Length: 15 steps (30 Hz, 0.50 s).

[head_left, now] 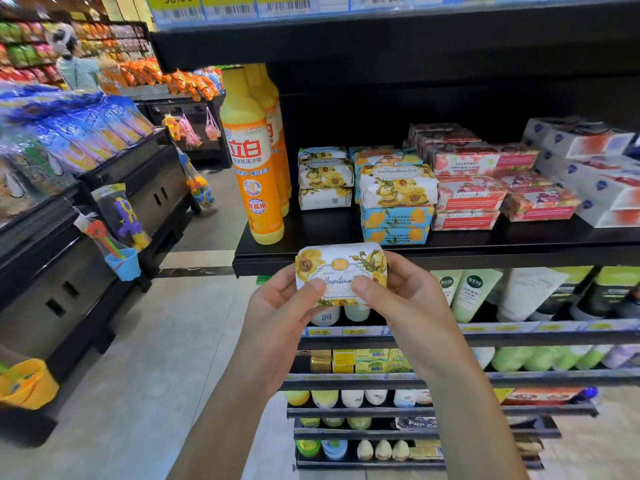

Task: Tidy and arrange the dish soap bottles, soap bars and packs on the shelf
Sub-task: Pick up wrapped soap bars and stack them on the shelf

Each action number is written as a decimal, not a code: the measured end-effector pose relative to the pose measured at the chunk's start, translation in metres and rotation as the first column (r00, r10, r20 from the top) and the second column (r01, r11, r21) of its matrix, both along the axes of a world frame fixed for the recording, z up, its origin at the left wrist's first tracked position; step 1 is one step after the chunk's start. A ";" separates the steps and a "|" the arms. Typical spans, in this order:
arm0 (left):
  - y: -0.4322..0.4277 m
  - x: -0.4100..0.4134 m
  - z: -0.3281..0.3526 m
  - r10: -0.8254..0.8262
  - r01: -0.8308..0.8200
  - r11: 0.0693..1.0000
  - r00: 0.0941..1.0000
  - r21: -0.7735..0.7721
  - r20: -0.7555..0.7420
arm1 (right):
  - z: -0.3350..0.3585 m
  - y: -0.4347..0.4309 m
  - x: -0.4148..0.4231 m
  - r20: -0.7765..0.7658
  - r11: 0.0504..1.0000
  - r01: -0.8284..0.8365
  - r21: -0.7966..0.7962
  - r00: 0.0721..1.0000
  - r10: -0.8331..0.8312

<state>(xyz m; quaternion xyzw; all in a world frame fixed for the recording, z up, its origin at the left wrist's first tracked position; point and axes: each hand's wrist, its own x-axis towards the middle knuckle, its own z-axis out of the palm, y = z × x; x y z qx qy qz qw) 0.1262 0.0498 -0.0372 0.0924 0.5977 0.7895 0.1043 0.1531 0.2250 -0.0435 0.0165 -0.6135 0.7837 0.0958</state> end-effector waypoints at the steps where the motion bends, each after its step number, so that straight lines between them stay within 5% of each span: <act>1: 0.000 0.000 0.000 -0.006 0.006 1.000 1.000 -0.010 -0.002 | -0.001 0.001 0.000 -0.011 1.000 0.000 -0.005 1.000 0.000; 15: 0.002 -0.003 0.003 0.015 -0.016 0.997 1.000 -0.072 -0.014 | -0.009 0.006 0.001 -0.119 0.995 -0.026 0.096 0.992 0.038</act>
